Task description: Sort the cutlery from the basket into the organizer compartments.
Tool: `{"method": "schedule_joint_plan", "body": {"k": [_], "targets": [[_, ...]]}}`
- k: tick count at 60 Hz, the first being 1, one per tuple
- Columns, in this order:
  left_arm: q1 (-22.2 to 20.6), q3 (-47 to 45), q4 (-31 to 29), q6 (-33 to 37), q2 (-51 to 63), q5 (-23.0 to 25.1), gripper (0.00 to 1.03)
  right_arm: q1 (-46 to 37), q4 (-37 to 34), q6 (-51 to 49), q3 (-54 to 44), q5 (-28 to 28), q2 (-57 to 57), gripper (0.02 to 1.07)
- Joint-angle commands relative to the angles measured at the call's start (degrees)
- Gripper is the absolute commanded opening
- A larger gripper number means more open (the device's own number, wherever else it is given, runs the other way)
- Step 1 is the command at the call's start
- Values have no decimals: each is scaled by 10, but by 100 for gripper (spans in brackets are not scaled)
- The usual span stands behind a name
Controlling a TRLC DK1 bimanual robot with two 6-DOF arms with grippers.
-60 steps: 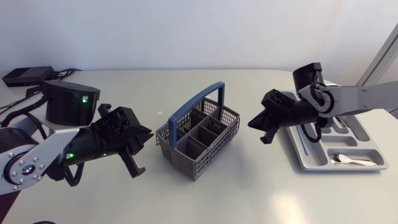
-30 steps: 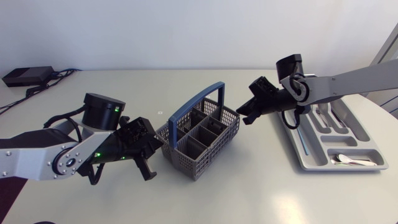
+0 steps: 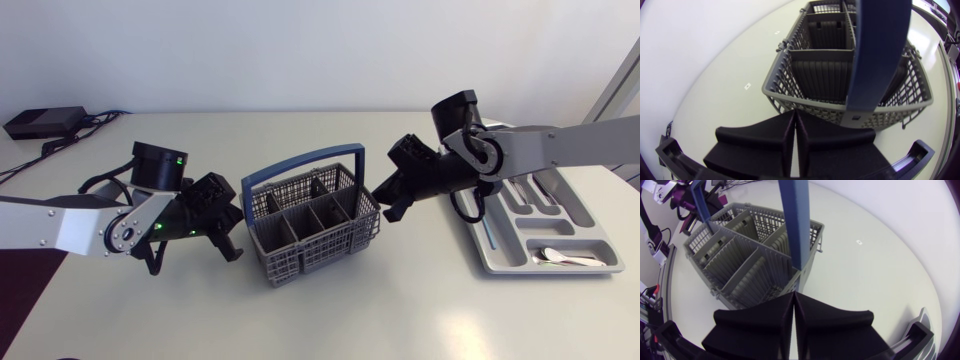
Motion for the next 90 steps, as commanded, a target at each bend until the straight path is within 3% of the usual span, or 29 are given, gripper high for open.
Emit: {"method": "schedule_joint_plan", "body": {"k": [1,40,90], "targets": [[13,28,14,2,15,24,3,34,-12,5,-34,-3,-25,7],[64,142,19,10,112,52,3,88,10,68,-10,52,-26,7],[81,135,22,21,115,52,3,107,11,69,-51,91,-48,7]]}}
